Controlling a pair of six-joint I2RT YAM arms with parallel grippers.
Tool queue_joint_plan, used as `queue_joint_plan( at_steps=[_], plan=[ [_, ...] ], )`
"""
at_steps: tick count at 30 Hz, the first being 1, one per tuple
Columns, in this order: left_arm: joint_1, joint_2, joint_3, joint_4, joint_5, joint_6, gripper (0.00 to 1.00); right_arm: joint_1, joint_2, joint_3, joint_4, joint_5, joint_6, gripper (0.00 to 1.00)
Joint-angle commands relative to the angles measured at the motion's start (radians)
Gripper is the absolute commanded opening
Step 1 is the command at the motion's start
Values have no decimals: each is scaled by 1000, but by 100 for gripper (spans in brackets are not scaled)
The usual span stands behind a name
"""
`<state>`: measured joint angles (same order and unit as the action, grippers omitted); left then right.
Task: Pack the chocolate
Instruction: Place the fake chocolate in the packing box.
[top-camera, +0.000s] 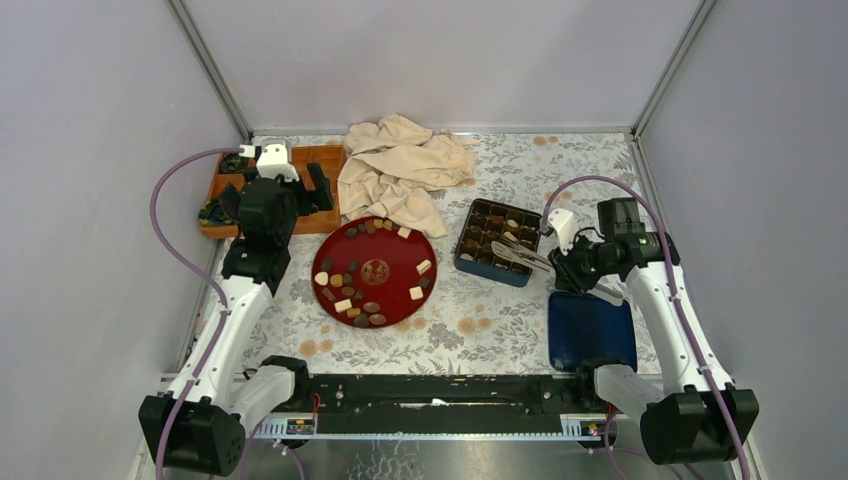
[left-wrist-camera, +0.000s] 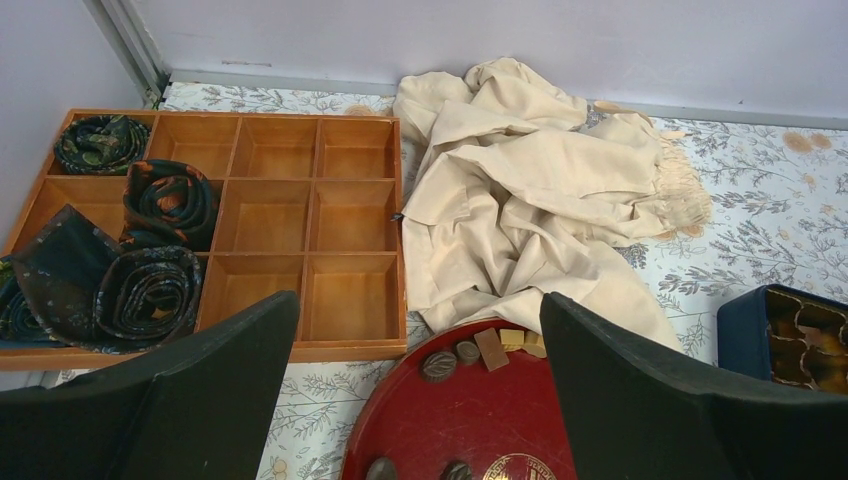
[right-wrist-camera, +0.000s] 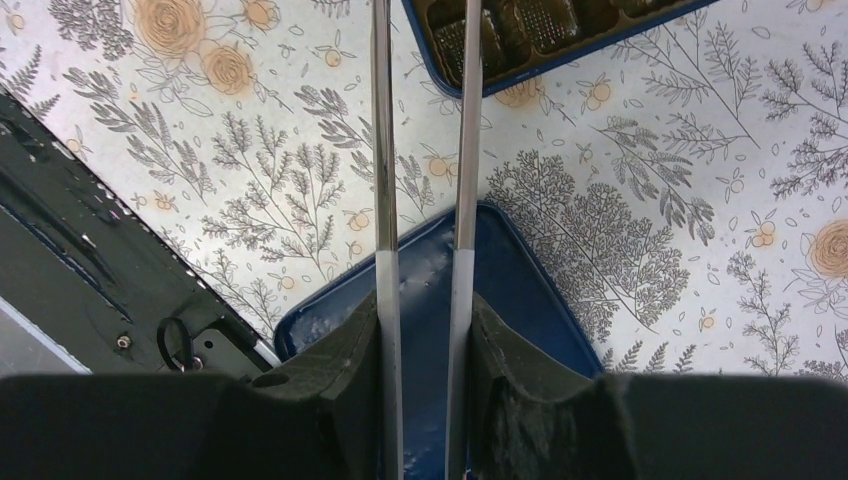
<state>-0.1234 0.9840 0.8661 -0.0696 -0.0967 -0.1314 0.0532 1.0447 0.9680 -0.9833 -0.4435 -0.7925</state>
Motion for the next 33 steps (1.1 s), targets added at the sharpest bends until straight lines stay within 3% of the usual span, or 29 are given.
queue_joint_plan(
  at_steps=[1,15,33],
  plan=[
    [-1,1,-7,21,5,7,99,-15,16,17,-11,35,-25,9],
    [-2,2,-7,22,6,7,99,-71,65,3,-17,44,-66,17],
    [-5,2,-8,22,2,10,99,-87,110,-8,-29,20,-90,21]
  ],
)
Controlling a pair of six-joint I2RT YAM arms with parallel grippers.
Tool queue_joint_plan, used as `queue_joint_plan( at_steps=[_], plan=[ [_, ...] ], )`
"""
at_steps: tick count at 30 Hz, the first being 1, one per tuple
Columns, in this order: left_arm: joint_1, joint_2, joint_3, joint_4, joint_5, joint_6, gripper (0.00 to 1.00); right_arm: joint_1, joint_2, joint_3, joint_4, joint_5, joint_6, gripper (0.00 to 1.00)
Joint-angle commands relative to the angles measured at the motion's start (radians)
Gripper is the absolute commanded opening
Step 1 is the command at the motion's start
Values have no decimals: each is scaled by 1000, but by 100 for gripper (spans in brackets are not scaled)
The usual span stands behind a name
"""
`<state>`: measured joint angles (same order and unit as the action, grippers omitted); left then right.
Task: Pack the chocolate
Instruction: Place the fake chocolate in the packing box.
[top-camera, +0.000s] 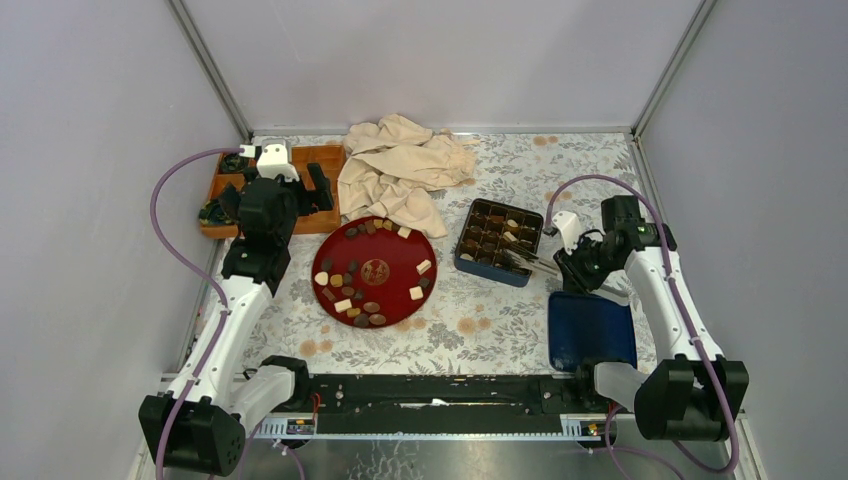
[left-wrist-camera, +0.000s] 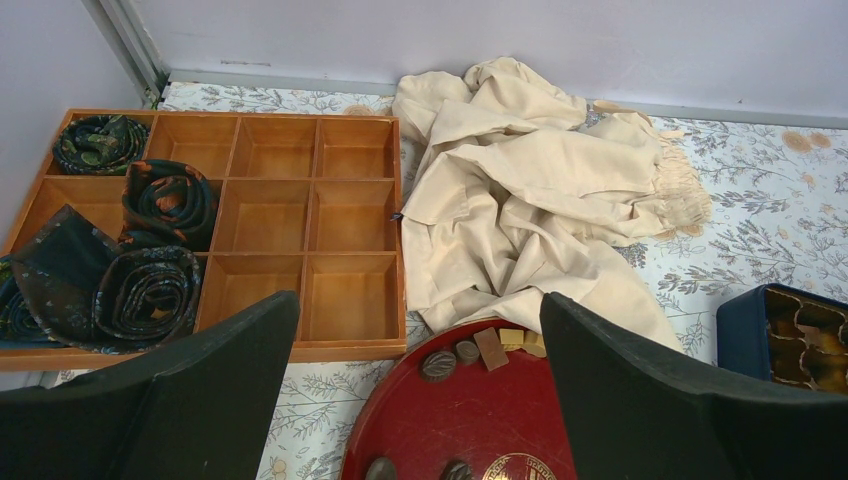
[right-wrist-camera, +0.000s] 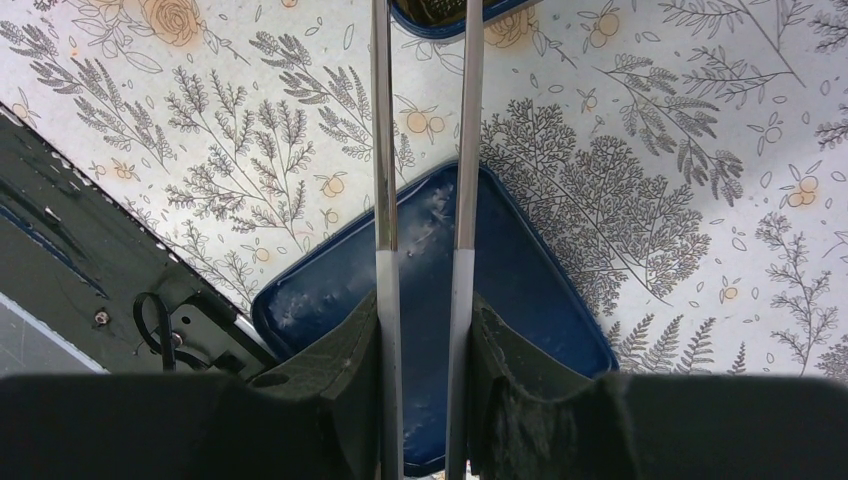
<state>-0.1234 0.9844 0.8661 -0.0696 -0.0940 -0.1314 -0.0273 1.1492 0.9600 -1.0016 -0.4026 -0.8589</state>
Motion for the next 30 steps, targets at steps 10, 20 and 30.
queue_joint_plan(
  at_steps=[10,20,30],
  plan=[
    [-5,1,-9,22,0,11,99,-6,32,-7,-10,-39,-28,25],
    [-6,1,-9,22,-2,12,99,-6,45,-10,-5,-49,-28,36],
    [-7,2,-9,22,-2,12,99,-6,46,-4,-6,-53,-25,42]
  ],
)
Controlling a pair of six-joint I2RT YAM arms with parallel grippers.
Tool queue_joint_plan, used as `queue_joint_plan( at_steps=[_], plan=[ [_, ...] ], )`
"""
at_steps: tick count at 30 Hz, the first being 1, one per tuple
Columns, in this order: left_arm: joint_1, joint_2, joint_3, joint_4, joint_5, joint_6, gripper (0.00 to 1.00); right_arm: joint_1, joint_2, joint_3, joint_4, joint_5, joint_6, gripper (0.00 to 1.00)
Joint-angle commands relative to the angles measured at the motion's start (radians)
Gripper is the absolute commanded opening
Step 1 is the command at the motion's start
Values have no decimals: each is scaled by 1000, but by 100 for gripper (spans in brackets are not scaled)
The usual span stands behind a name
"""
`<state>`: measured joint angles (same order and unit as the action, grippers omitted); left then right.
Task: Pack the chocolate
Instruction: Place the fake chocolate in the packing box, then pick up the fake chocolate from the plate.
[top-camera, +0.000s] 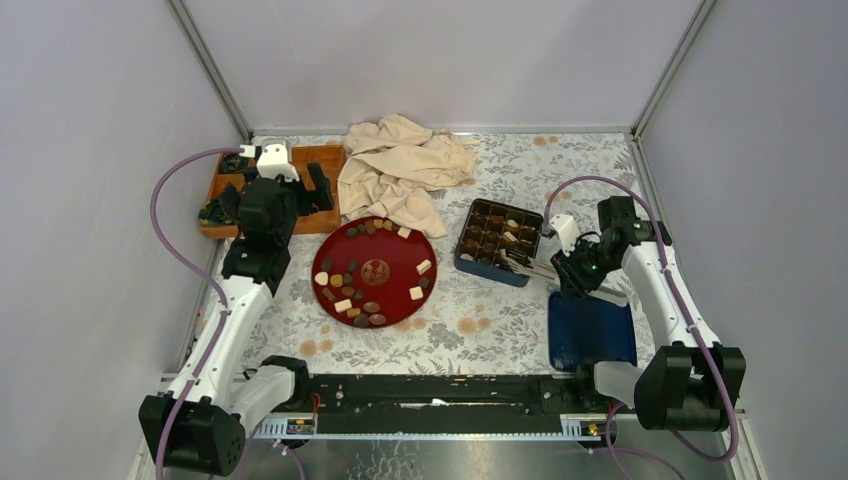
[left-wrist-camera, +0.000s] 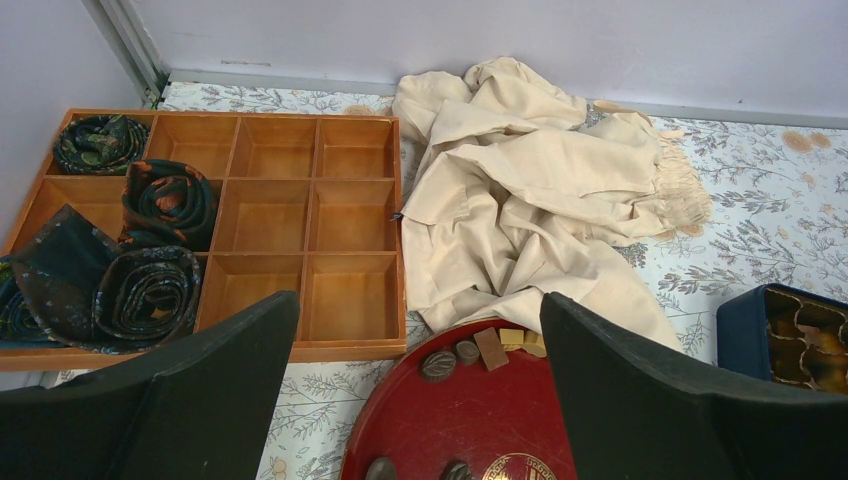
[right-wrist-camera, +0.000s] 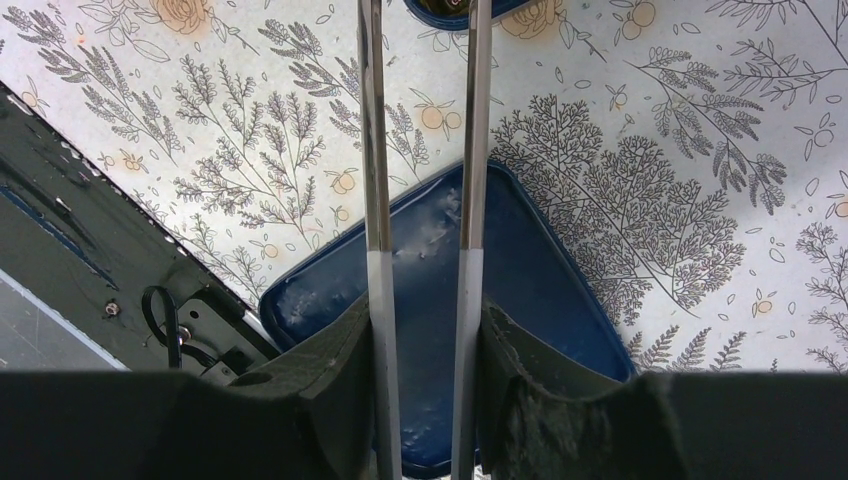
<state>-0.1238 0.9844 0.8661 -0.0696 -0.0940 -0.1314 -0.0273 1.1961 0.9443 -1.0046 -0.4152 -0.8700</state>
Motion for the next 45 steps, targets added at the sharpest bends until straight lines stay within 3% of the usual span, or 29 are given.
queue_joint_plan(
  at_steps=[1,21,29,36,41,45],
  plan=[
    [-7,2,-9,21,-2,12,99,-6,-1,13,-3,-42,-14,42],
    [-7,16,-9,37,62,-25,99,-6,8,87,-1,-103,1,43],
    [-7,40,11,65,237,-129,99,-6,34,148,27,-187,16,41],
    [-6,109,104,205,432,-308,99,1,91,259,11,-315,14,40],
    [-7,195,207,241,484,-374,98,108,111,315,64,-325,56,39],
    [-20,245,273,192,443,-303,98,252,122,321,155,-287,106,39]
  ],
)
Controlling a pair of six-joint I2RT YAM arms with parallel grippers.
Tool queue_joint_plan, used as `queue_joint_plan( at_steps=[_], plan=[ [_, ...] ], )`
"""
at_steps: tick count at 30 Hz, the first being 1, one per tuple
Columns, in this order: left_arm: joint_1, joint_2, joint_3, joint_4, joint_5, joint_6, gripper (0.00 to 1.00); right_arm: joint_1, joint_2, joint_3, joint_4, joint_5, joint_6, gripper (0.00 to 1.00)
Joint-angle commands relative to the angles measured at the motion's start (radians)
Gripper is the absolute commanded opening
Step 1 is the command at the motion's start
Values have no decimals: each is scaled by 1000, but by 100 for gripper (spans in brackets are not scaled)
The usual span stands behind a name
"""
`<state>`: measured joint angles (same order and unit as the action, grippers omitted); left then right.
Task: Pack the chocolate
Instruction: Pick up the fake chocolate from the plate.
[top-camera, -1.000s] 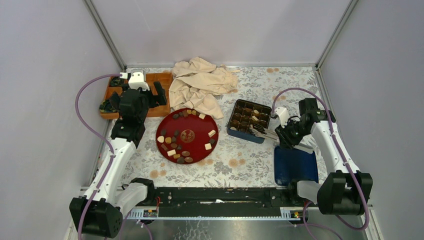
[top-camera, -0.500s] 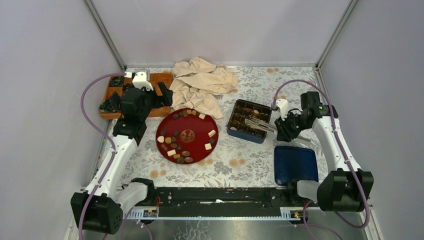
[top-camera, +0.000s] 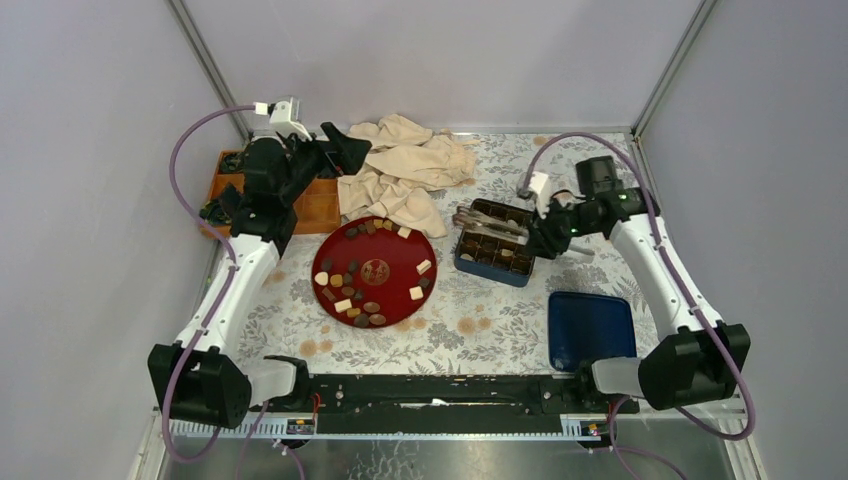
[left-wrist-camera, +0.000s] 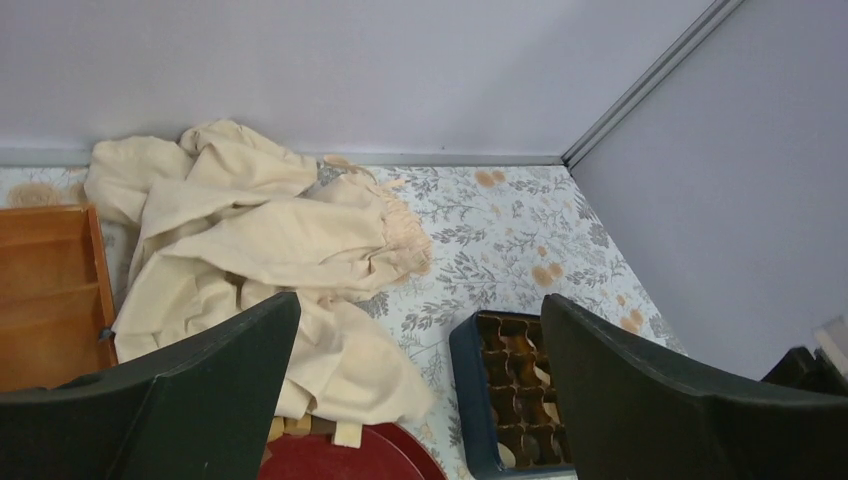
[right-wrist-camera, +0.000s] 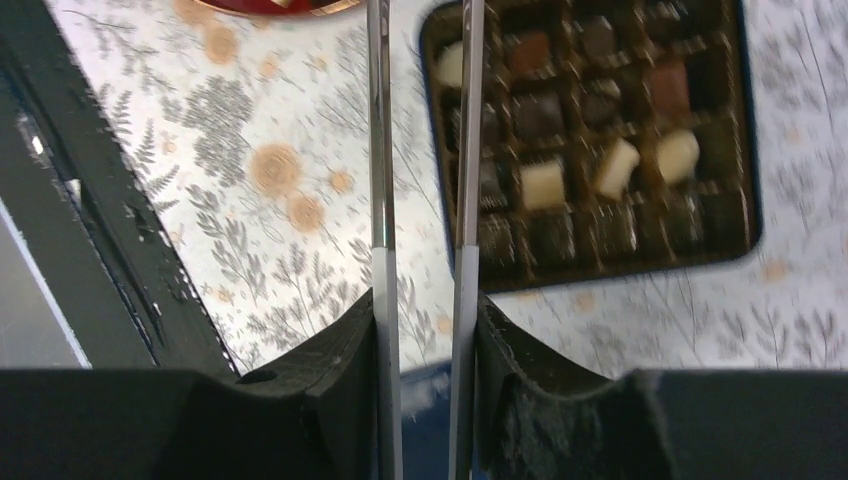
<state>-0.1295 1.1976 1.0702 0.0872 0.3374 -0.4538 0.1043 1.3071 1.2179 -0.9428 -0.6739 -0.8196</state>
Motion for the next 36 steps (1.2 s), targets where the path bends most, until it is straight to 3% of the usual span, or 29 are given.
queue_joint_plan(
  at_steps=[1,10,18,36],
  plan=[
    [-16,40,80,24,3,39,98,158,22,55,113,-19,67,39],
    [-26,-28,-1,6,-154,193,99,435,205,227,117,25,99,39],
    [-34,-107,-56,-6,-310,283,99,589,340,314,148,78,139,39],
    [-39,-115,-64,-21,-366,305,99,698,388,199,265,234,173,39]
  ],
)
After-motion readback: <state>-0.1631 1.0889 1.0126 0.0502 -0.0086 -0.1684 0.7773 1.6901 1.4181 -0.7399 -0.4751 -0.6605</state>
